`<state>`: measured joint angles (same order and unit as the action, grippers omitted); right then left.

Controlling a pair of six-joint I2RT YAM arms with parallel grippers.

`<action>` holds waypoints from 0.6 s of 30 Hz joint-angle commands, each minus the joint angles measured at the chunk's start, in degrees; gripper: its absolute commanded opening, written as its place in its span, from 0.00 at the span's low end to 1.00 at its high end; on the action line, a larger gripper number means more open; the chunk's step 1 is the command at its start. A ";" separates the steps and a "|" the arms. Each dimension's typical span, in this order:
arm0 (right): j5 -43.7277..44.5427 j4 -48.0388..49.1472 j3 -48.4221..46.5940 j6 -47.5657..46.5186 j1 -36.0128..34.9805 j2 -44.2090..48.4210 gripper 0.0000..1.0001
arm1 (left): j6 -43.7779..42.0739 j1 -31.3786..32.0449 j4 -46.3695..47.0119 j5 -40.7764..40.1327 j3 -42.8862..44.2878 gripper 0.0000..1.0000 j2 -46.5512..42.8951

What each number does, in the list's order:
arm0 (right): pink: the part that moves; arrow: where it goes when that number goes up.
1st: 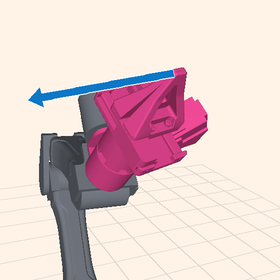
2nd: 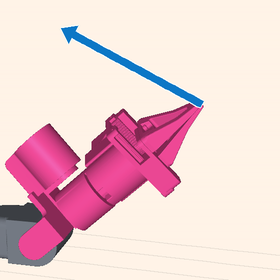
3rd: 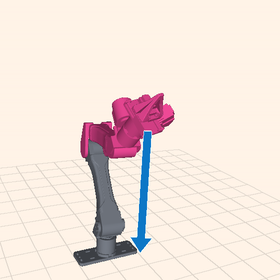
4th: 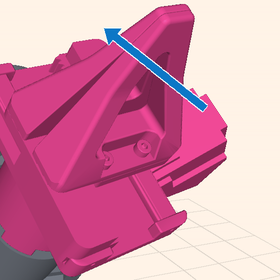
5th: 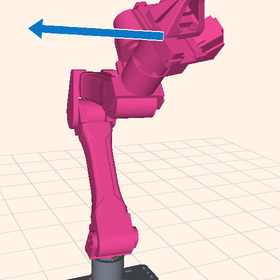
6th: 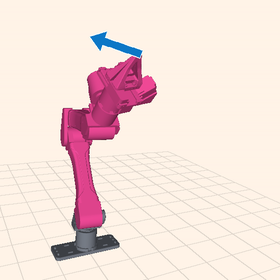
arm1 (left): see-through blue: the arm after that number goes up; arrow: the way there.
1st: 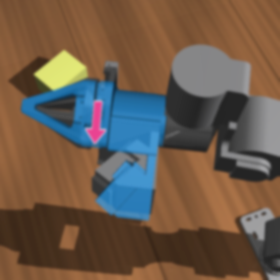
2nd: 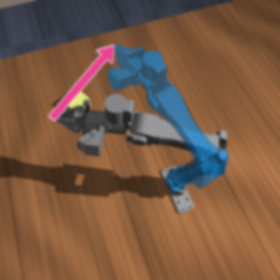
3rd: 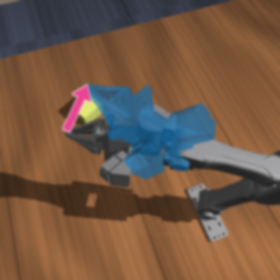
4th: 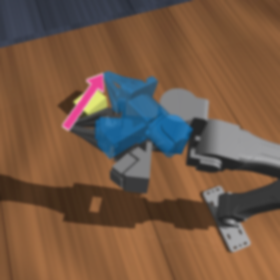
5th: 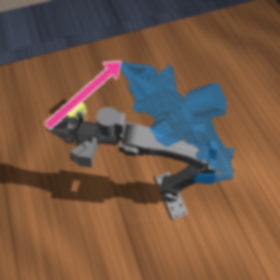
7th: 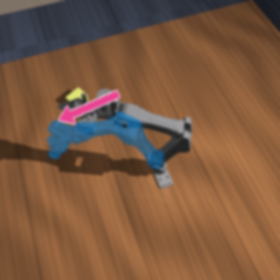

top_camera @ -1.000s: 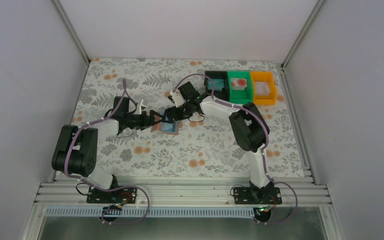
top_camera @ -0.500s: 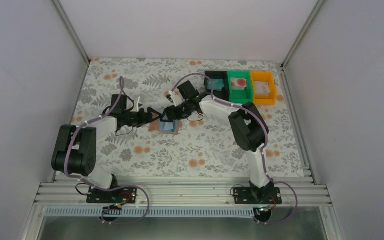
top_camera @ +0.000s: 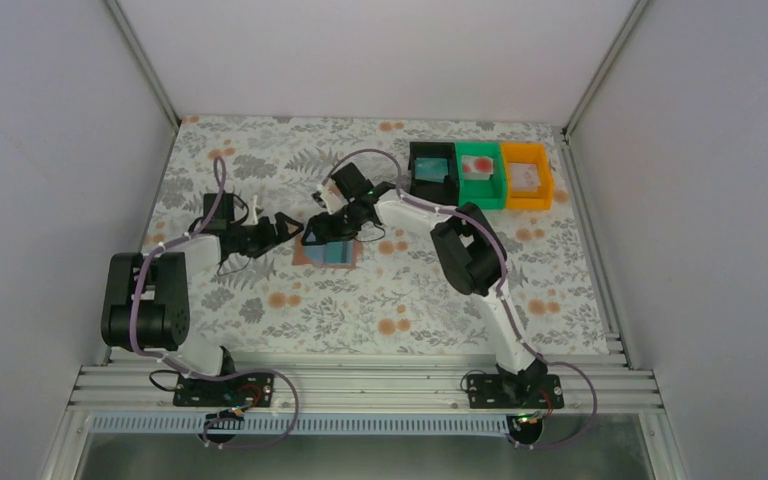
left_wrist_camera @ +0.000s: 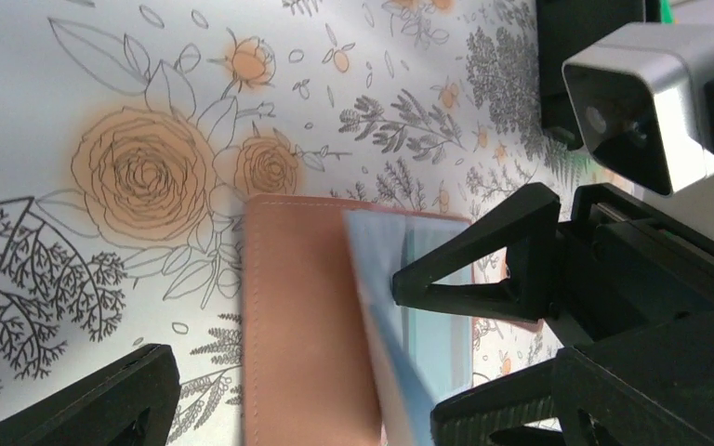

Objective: Take the credit cards out of the card holder

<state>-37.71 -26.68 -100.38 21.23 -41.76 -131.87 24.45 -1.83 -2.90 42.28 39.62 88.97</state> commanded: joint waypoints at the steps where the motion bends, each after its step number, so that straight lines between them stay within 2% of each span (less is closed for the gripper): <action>1: 2.07 -3.70 -4.54 0.21 -2.07 -1.79 0.70 | 0.42 -0.02 0.85 -0.16 -1.93 1.00 1.06; 6: 2.88 -4.02 -5.75 0.27 -2.81 -2.01 0.70 | 2.22 0.86 1.90 -0.09 -3.55 1.00 2.88; 13: -1.39 -1.81 -4.47 2.17 -4.38 -2.03 0.71 | 3.53 1.47 2.64 0.37 -4.46 1.00 3.00; 18: -1.17 -0.46 -3.21 2.90 -4.30 -0.92 0.72 | 4.59 2.03 2.81 1.07 -4.99 0.96 4.29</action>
<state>-37.58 -30.85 -103.92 22.31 -45.17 -133.45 28.18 -1.26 1.56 41.71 36.14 91.26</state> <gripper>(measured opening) 0.722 0.982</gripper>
